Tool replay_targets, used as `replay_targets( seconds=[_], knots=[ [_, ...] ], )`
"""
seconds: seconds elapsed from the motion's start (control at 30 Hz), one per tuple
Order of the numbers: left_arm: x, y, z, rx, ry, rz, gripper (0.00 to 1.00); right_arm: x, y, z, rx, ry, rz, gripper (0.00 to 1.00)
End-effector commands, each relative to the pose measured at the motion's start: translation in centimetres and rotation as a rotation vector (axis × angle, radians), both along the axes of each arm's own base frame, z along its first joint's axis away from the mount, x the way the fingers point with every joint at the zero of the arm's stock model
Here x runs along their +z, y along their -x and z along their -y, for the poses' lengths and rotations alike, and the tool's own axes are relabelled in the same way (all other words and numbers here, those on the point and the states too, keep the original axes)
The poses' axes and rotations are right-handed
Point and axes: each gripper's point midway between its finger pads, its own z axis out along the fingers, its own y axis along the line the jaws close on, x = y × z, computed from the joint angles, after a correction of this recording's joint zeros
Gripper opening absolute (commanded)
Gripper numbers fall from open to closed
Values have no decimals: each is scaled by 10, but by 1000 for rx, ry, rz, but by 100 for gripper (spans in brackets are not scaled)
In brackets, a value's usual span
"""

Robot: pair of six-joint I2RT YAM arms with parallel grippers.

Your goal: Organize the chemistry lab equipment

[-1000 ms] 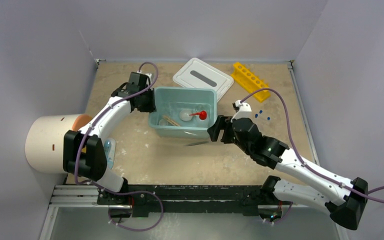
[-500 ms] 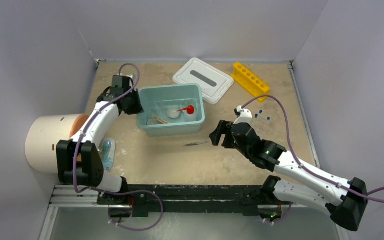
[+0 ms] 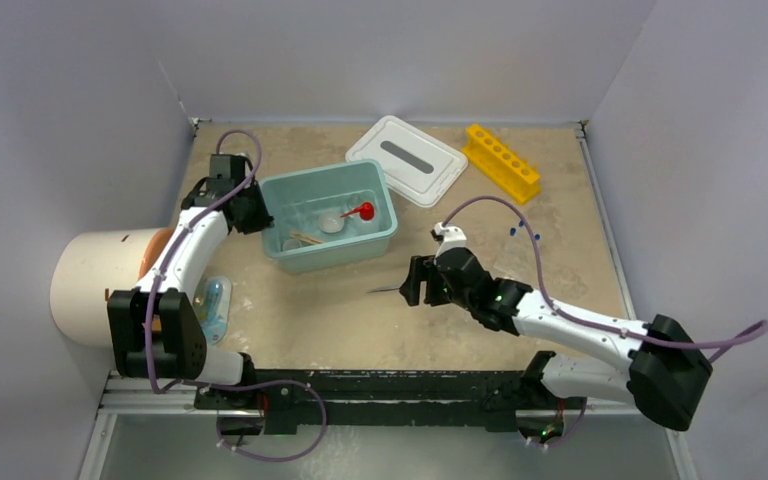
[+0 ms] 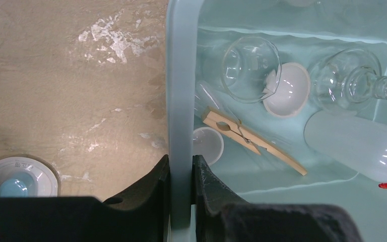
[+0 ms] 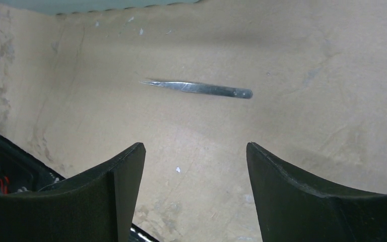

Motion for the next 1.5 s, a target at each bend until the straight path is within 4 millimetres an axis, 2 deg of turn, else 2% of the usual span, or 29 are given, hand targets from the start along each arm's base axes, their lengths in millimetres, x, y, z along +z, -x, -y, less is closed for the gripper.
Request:
replay_targets(
  seconds=[0.0,0.2,0.33,0.43,0.53,0.73,0.83,1.07,1.27,1.47],
  knots=[
    [26,-11,-2,35,25,86,12,23,-12,-34,163,-63,137,77],
    [27,-10,0,25,37,85,34,25,-22,-59,317,-42,250,84],
    [30,-11,1,21,42,93,48,36,-30,-69,386,-56,402,86],
    [31,-11,2,15,46,99,53,51,-25,-72,458,-88,537,87],
    [30,-11,6,3,59,99,54,54,-22,-71,525,-66,648,88],
    [33,-12,10,-10,82,108,56,31,-25,-82,629,15,649,89],
    [34,-13,10,-9,85,109,60,21,-27,-87,648,21,650,89],
    [34,-15,10,-9,81,105,66,-14,-31,-87,659,82,580,89],
    [35,-18,14,-32,94,100,67,-32,-36,-90,641,100,505,83],
    [36,-19,16,-44,99,101,68,-41,-37,-89,617,107,472,75]
  ],
)
